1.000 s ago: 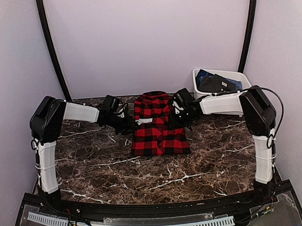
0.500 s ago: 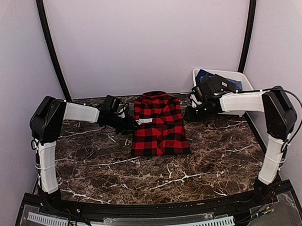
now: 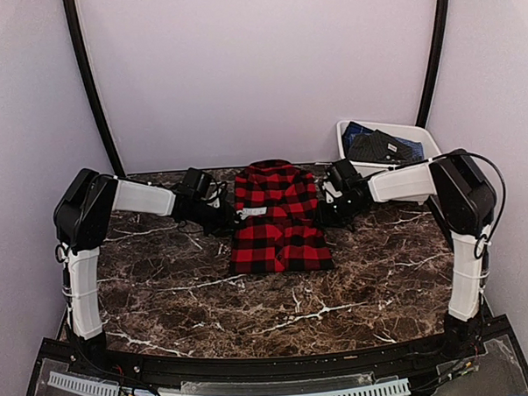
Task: Fold and stack the long sleeve shirts
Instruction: Smooth out the 2/3-rectangle-folded shirt at the center of the board.
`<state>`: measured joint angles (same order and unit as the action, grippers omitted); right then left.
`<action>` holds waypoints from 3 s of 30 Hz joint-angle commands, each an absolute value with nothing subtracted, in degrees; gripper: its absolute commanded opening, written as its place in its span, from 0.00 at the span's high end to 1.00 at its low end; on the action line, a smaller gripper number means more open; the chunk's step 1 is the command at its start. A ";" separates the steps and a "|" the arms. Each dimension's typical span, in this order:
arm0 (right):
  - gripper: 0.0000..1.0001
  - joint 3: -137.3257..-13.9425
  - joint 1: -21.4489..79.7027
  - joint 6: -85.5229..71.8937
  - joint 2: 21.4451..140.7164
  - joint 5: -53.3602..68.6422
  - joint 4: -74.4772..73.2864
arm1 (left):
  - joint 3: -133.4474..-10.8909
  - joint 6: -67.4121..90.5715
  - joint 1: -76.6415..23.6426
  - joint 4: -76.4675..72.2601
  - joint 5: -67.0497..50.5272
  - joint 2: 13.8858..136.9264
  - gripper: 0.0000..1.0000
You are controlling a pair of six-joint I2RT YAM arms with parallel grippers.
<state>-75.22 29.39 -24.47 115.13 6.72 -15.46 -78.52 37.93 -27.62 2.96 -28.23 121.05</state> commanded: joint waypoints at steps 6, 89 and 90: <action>0.62 -79.90 30.05 -24.28 117.93 8.15 -13.98 | -80.62 37.61 -28.04 2.57 -29.12 121.19 0.80; 0.25 -83.08 38.26 -26.00 103.95 -6.75 -21.90 | -83.75 33.76 -34.46 13.57 -15.38 107.31 0.47; 0.28 -82.11 38.71 -26.64 103.77 -6.00 -21.64 | -82.72 34.87 -35.11 12.89 -17.07 107.44 0.51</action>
<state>-85.12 36.88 -24.43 105.58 -7.44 -22.92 -86.28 32.29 -31.83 13.67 -12.47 109.08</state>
